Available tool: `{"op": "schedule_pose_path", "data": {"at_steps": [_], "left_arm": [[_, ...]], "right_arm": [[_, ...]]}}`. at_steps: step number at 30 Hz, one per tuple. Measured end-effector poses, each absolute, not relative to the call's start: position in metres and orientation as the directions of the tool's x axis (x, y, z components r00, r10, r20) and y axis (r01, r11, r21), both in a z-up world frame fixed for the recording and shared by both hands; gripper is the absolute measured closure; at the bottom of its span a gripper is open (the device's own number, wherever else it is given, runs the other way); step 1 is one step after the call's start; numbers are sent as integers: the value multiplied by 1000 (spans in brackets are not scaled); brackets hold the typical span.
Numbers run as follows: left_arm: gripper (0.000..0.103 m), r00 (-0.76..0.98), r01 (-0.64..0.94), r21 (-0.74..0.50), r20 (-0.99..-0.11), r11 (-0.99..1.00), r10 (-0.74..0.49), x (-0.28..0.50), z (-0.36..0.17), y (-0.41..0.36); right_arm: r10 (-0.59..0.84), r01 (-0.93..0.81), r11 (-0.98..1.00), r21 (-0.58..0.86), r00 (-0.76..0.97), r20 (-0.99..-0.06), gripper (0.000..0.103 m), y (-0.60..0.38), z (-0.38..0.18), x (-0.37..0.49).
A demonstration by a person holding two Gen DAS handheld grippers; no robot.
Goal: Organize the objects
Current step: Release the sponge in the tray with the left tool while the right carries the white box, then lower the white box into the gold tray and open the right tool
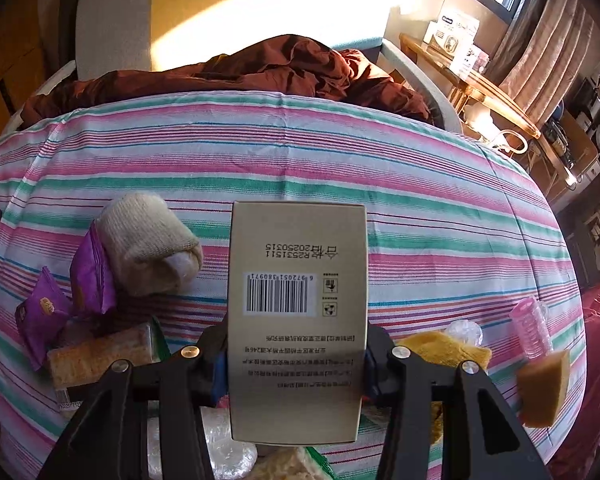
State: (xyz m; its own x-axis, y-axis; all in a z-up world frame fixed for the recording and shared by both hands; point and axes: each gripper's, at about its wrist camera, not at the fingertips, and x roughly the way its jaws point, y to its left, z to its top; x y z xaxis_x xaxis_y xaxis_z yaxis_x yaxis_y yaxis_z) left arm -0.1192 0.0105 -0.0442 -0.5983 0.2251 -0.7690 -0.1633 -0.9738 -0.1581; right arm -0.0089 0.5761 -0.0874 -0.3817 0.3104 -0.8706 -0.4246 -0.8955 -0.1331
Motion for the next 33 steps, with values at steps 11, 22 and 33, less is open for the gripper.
{"op": "schedule_pose_path", "data": {"at_steps": [11,22,33], "left_arm": [[4,-665,-156,-142,-716,-977,211,-70,-24,-11],[0,-670,-159,-136,-713,-978,208,-48,-30,-20],[0,-679,-138,-127,-710,-982,187,-36,-40,-40]], "right_arm": [[272,-406,-914,-7,-599,-753,53,510,12,-18],[-101,90,-994,61,-556,-825,53,275,7,-109],[-95,46,-995,84,-338,-936,53,182,-82,-168]]}}
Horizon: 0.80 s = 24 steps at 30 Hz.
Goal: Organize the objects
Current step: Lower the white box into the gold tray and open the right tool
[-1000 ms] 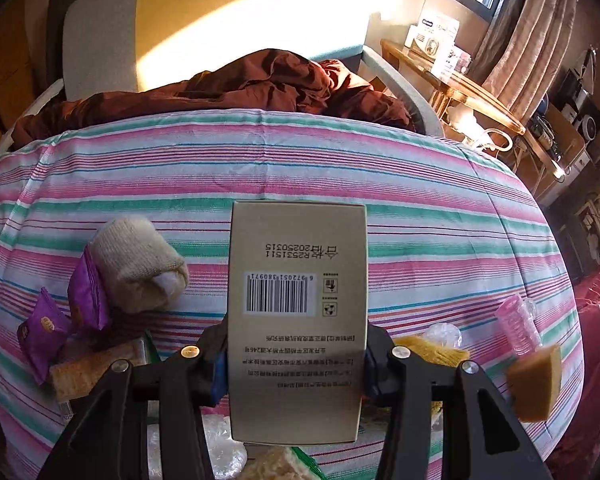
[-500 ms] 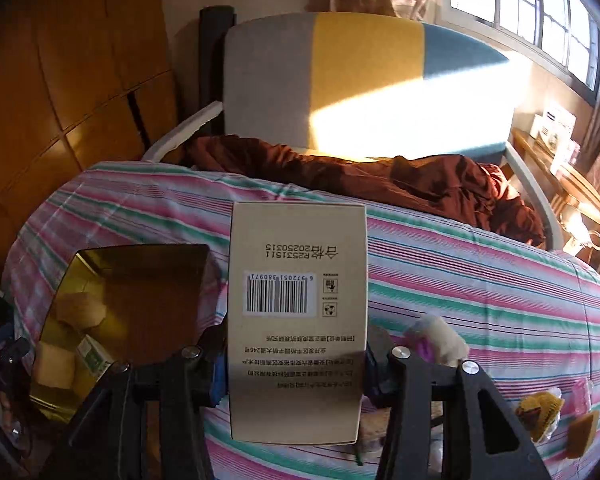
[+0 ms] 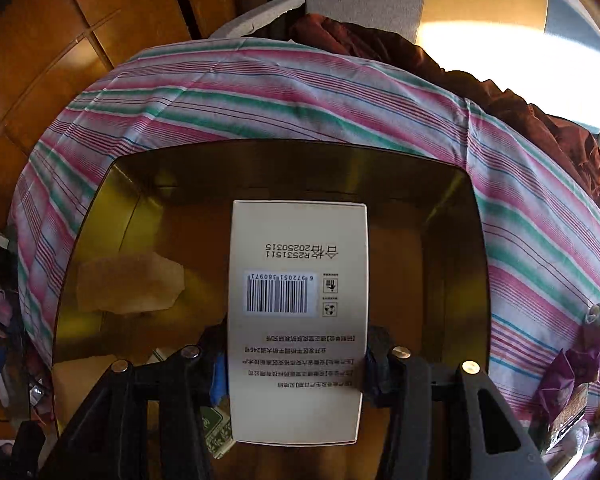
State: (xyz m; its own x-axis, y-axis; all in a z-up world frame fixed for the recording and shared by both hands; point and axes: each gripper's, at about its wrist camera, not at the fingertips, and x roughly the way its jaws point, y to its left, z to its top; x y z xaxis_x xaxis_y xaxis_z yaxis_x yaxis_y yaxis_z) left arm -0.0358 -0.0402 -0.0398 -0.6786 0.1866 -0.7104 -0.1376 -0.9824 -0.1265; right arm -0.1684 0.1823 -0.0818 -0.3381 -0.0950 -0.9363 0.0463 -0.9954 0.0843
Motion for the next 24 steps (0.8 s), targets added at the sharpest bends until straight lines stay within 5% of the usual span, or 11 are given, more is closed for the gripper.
{"op": "schedule_pose_path", "data": {"at_steps": [4,10,12,24], "left_arm": [[0,-672,-143,-127,-716,-982,191,-34,-44,-43],[0,-668,-140,-116,-722,-983,180,-34,-47,-42],[0,-668,-139,-118,-722,-983,181,-34,-47,-44],[0,-698,-159,-83,-695,-984,171,-25,-32,-31]], "right_arm": [[-146,15,-989,149,-314,-938,51,173,-90,-178],[-310,33,-948,316,-312,-898,30,157,-89,-177],[-327,45,-942,331,-332,-885,29,155,-82,-172],[-247,65,-966,249,-504,-827,21,190,-27,-108]]}}
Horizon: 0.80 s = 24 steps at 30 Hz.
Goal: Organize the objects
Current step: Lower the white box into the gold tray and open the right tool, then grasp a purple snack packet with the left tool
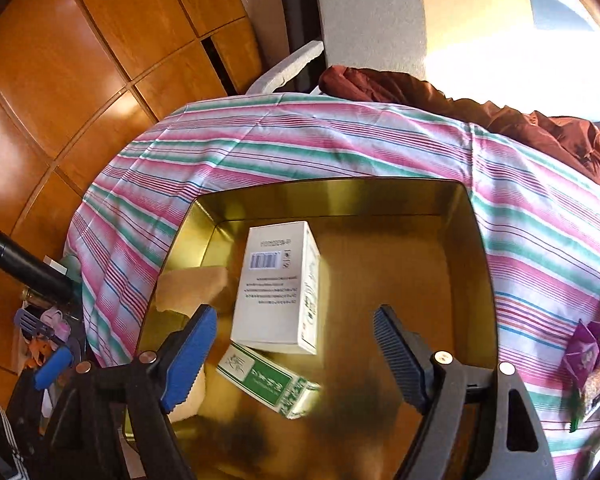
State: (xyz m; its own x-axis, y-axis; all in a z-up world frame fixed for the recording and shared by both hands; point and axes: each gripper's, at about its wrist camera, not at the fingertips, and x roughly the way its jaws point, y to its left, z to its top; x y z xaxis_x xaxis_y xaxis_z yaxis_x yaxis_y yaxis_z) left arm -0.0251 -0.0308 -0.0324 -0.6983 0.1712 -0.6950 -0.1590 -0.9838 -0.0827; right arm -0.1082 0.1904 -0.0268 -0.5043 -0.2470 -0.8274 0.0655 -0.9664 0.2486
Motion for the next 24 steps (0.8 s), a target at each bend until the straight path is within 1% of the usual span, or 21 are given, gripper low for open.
{"op": "schedule_pose_path", "data": {"at_steps": [8,13,19,24], "left_arm": [[0,-706,-204,-43,-686,-978,177,-20,-21,-9],[0,-701,-248,-21,-687,-969,194,-19,-17,10],[0,-692,-312,1,-686,-950,226,-17,-14,38],[0,-667,-379,-8,-691,-925,279,-17,-13,63]], "right_arm": [[-169,-9,-978,208,-551,-817,20,246,-19,-69],[-119,-84,-976,203,-578,-807,20,291,-12,-45],[-29,-231,-951,206,-596,-802,20,363,-10,-10],[87,-390,-902,186,-587,-805,20,431,-9,26]]}}
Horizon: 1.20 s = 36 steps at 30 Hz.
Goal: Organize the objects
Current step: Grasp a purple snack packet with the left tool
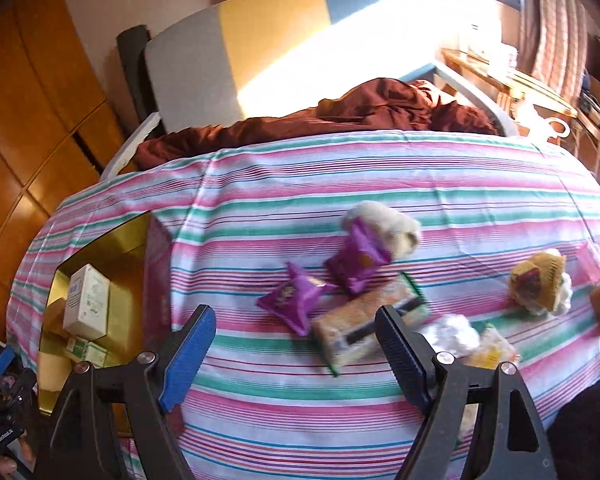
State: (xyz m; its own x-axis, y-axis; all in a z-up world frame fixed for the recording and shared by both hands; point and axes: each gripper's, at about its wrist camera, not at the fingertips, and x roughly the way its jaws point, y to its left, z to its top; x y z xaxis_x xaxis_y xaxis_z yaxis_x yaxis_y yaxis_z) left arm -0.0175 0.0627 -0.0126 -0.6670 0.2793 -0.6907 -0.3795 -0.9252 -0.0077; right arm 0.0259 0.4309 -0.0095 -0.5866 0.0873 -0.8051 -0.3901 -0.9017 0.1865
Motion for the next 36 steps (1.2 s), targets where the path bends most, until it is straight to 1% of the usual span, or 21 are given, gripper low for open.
{"op": "schedule_pose_path", "data": {"at_steps": [3,6,10,11,13,14,16,18,21,25,33,36], "left_arm": [[0,-632,-446,-45,-691,-894,350,-17,-11,80],[0,-592,-517,-72,-690,-853,417,-14,-9,102],[0,-541,-573,-110,-694,-812,476,-12,-7,130],[0,-526,-587,-117,-698,-801,487,-12,-7,139],[0,-504,-615,-109,-708,-781,495,-11,-8,158],[0,-496,-629,-103,-710,-770,500,-9,-8,167],[0,-480,-663,-81,-717,-744,505,-5,-9,189],[0,-451,-701,-61,-734,-711,507,0,-14,210],[0,-395,-753,-60,-756,-656,523,7,-19,240],[0,-349,-780,-66,-780,-622,520,9,-23,272],[0,-270,-751,-113,-846,-651,459,-24,-41,323],[1,-261,-741,-116,-858,-661,443,-39,-47,341]], "right_arm": [[163,-494,-852,176,-569,-806,20,472,-10,50],[213,-589,-782,203,-559,-801,20,512,-14,76],[220,-671,-679,300,-575,-788,15,553,-29,105],[188,-683,-639,353,-584,-790,14,562,-36,111],[118,-679,-542,495,-645,-755,14,577,-48,126],[133,-678,-508,531,-671,-730,14,582,-48,133],[180,-672,-472,571,-707,-684,13,586,-44,145],[175,-663,-443,603,-724,-668,13,589,-47,149],[160,-652,-427,627,-737,-657,13,593,-48,149],[136,-643,-446,623,-736,-663,13,592,-49,143],[113,-615,-459,641,-756,-645,13,591,-50,144],[103,-605,-464,647,-763,-638,13,590,-50,143]]}}
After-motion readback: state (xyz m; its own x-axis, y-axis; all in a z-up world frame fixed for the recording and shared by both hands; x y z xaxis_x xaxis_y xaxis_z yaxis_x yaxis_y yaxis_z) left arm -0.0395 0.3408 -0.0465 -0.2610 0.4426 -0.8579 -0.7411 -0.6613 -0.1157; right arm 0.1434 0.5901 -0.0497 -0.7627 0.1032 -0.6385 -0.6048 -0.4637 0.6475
